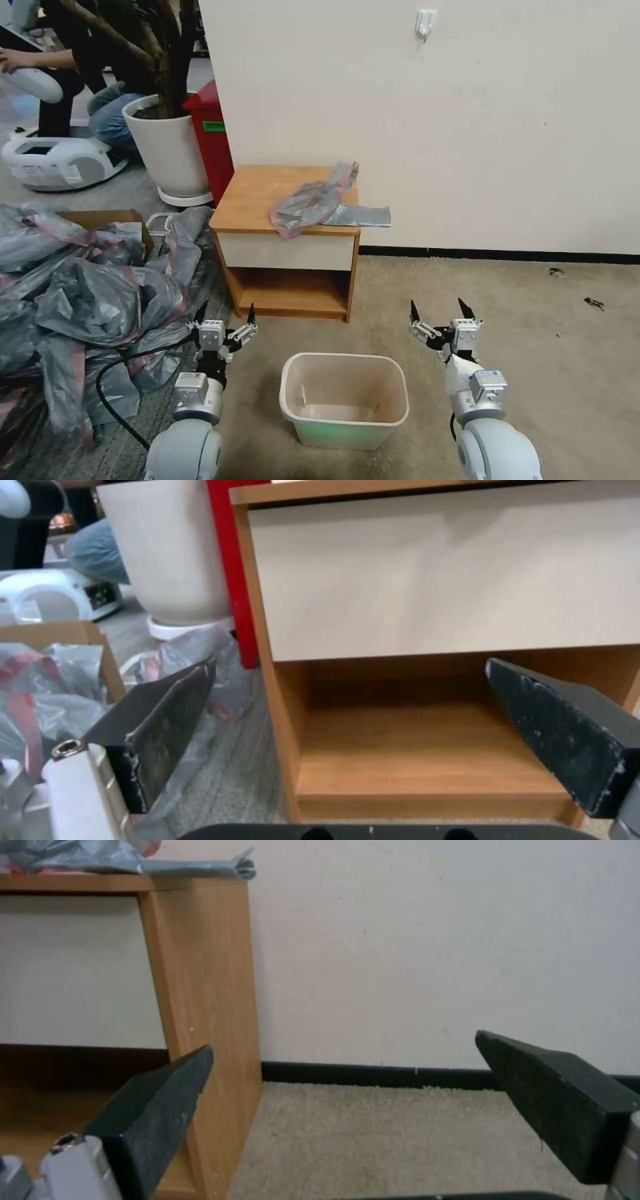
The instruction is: Pick up the garbage bag from the table and place it over the trash can.
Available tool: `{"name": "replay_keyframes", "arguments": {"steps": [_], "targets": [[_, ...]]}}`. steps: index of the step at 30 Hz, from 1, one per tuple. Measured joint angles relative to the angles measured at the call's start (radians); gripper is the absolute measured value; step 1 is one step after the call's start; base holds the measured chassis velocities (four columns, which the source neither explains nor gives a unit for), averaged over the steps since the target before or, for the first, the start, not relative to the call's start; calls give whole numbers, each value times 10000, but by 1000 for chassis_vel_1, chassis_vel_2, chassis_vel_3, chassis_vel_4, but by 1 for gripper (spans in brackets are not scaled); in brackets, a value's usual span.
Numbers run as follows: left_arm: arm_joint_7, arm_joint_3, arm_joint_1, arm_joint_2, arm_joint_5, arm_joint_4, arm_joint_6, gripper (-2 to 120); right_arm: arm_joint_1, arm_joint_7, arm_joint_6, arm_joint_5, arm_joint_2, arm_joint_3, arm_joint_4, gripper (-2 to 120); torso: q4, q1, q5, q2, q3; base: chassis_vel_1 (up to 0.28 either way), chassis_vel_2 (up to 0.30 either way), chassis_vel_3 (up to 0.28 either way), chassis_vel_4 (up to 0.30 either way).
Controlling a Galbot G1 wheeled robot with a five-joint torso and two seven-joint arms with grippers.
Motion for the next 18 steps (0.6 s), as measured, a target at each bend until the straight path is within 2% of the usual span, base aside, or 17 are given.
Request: {"name": "replay_keyframes", "arguments": {"steps": [5, 9, 10, 12, 13, 15, 16, 18], "targets": [[-165, -17, 252, 258, -280, -634, 452, 100, -147, 23, -674, 371, 215, 339, 937, 100, -1, 1, -2, 0, 0, 0, 0, 0, 0], [-524, -62, 789, 798, -874, -1954, 1421, 100, -388, 71, -1763, 969, 555, 880, 2421, 100, 0, 1, -2, 0, 0, 0, 0, 0, 0], [-524, -62, 789, 798, -874, -1954, 1421, 100, -388, 71, -1763, 969, 555, 880, 2421, 100, 0, 1, -2, 0, 0, 0, 0, 0, 0], [-722, -93, 1083, 1097, -1210, -2684, 1957, 100, -525, 95, -2348, 1299, 741, 1174, 3228, 100, 0, 0, -3, 0, -1, 0, 0, 0, 0], [-722, -93, 1083, 1097, -1210, -2684, 1957, 100, -525, 95, -2348, 1299, 741, 1174, 3228, 100, 0, 0, -3, 0, -1, 0, 0, 0, 0], [-937, -121, 1401, 1424, -1558, -3471, 2532, 100, -666, 122, -2991, 1649, 935, 1491, 4096, 100, 0, 1, -3, 0, -1, 0, 0, 0, 0], [-937, -121, 1401, 1424, -1558, -3471, 2532, 100, -666, 122, -2991, 1649, 935, 1491, 4096, 100, 0, 1, -3, 0, -1, 0, 0, 0, 0], [-1116, -143, 1672, 1696, -1862, -4133, 3013, 100, -740, 137, -3315, 1831, 1038, 1655, 4560, 100, -1, 1, -6, 0, -2, 0, 0, 0, 0]]}}
